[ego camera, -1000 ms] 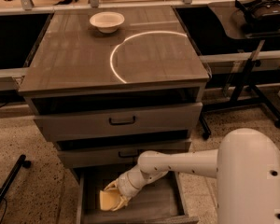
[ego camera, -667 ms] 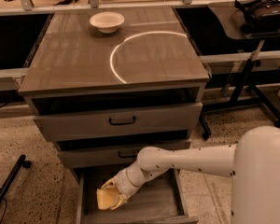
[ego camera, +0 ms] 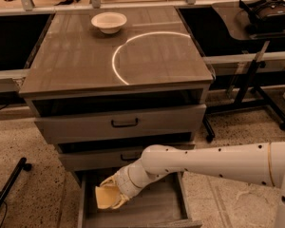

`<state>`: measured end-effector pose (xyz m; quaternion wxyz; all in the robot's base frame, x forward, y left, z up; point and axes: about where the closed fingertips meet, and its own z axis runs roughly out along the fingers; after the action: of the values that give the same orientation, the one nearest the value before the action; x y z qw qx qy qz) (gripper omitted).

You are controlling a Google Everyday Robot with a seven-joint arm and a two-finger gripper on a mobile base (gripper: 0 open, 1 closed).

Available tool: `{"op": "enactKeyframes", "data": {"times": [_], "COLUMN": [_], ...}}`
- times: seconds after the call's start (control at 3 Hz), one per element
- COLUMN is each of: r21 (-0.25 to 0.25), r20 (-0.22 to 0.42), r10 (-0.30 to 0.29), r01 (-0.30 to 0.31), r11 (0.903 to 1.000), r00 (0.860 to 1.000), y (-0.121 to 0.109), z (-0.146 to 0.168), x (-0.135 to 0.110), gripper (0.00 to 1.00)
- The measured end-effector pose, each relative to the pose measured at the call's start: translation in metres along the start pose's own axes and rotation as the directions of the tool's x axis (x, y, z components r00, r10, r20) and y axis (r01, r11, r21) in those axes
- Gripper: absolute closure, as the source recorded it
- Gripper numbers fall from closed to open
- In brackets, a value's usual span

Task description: Pick sponge from bottom drawer and place on counter

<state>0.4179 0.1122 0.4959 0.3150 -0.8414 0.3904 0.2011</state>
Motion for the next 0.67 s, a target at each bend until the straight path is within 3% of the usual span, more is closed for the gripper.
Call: {"op": "enactKeyframes", "data": {"times": [0.33, 0.67], "r21": [0.007, 0.051], "r20": [0.008, 0.028], "r10": [-0.006, -0.066], "r01": [0.006, 0.064], "r11": [1.0000, 0.9966], "r00": [1.000, 0.997], "y": [-0.001, -0.024], "z": [-0.003, -0.043], "x": [-0.002, -0.035], "gripper": [1.00, 1.00]}}
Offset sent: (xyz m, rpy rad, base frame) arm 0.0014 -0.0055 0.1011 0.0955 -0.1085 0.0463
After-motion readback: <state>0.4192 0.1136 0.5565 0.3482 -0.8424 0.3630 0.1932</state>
